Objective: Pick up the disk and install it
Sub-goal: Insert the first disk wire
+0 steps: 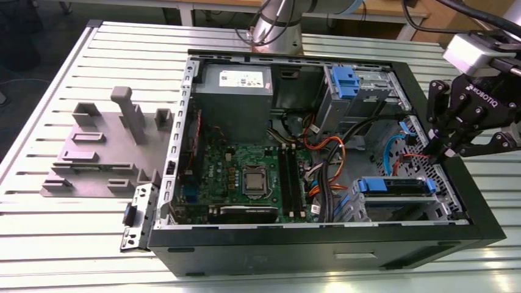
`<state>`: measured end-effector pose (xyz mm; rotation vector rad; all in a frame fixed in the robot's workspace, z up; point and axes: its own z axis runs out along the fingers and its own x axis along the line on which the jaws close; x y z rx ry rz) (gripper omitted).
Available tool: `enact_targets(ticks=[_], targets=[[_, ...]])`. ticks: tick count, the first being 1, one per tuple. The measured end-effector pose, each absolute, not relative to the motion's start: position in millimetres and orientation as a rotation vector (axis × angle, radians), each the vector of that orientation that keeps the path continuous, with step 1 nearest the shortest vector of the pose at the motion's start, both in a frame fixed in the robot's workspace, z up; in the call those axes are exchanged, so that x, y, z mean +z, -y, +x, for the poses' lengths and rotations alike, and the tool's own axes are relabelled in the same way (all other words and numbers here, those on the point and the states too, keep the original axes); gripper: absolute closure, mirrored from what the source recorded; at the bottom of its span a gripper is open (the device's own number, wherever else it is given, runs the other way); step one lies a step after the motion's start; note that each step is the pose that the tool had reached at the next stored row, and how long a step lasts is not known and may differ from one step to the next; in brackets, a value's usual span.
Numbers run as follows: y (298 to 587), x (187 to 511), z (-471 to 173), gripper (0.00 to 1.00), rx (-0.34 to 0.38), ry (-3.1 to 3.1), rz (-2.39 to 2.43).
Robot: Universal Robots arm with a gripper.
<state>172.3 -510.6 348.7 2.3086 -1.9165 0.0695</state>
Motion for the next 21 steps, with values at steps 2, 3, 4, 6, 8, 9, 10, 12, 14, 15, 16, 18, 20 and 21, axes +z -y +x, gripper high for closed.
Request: enact_targets(ticks=[2,3,4,6,8,9,10,12,14,15,16,18,20,21], targets=[[510.5,348.3,172.6,0.76,0.073,1.915,2.306],[510.4,348.1,172.9,0.76,0.075,1.914,2.305],[510.3,348.0,173.1,0.76,0.076,1.913,2.304],[510.2,347.9,173.4,0.77,0.078,1.912,2.303],[510.2,347.9,173.4,0.83,0.079,1.912,2.302],[510.2,347.8,173.4,0.83,0.079,1.912,2.302],[510.2,347.8,173.5,0.83,0.078,1.912,2.303],[510.2,347.7,173.5,0.83,0.079,1.912,2.302],[510.2,347.8,173.5,0.83,0.079,1.912,2.302],[510.2,347.7,173.5,0.83,0.079,1.912,2.302],[510.2,347.7,173.5,0.83,0.079,1.912,2.302],[510.2,347.7,173.5,0.83,0.079,1.912,2.302],[510.2,347.6,173.5,0.83,0.079,1.912,2.302],[510.2,347.7,173.5,0.82,0.079,1.911,2.302]])
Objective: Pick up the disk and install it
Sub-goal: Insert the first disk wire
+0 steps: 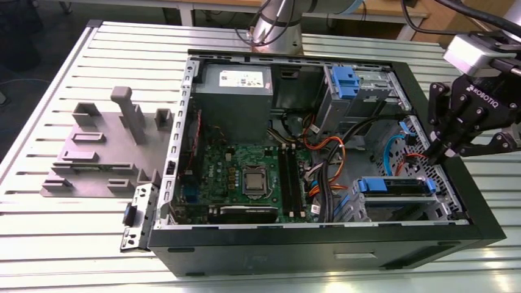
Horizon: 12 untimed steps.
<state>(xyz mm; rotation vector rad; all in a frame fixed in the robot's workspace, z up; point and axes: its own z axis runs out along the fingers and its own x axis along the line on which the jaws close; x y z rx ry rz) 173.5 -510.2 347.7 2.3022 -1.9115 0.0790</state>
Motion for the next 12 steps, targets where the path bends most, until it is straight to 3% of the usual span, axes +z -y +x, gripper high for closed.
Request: enact_targets(ticks=[1,2,8,10,12], targets=[[510.2,347.7,173.5,0.82,0.079,1.911,2.302],[510.2,347.7,173.5,0.76,0.079,1.911,2.302],[510.1,347.4,173.5,0.76,0.079,1.911,2.302],[510.2,347.4,173.5,0.82,0.079,1.911,2.302],[510.2,347.4,173.5,0.82,0.079,1.911,2.302]])
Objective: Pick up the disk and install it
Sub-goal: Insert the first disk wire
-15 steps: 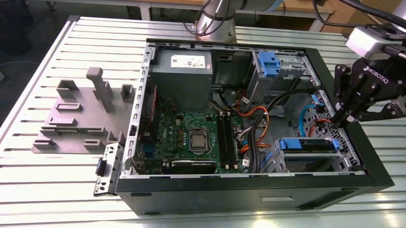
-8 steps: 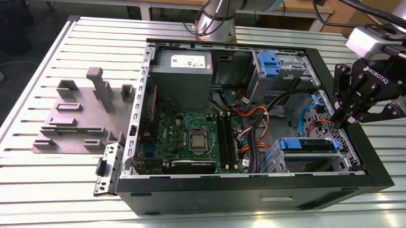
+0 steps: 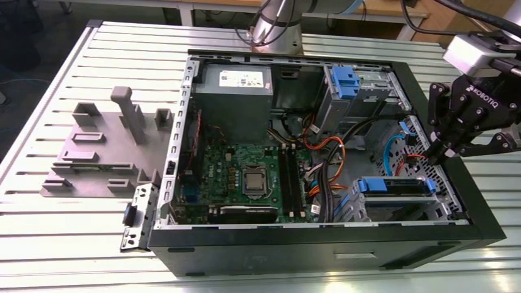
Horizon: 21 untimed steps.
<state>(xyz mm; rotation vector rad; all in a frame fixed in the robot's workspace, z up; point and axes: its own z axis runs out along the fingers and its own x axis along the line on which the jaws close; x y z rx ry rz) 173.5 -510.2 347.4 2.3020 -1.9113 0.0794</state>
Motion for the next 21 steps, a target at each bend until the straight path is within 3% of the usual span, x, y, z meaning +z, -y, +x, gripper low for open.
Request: enact_targets(ticks=[21], targets=[[510,350,156,0.82,0.13,1.931,2.317]])
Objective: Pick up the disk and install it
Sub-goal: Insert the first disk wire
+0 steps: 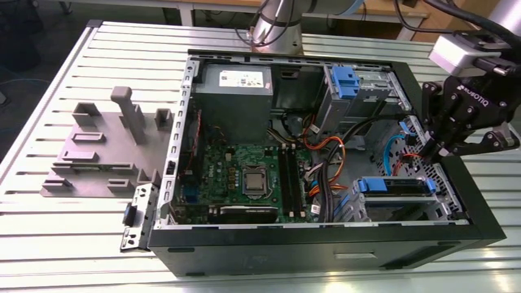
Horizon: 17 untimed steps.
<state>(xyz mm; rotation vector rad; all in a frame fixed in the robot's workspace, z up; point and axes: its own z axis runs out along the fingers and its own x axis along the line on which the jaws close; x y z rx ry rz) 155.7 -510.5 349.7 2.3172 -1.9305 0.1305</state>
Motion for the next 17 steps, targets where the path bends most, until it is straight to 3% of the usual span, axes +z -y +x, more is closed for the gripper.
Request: enact_targets(ticks=[7,17], targets=[[513,348,147,0.82,0.159,1.948,2.333],[525,347,144,0.82,0.105,1.982,2.372]])
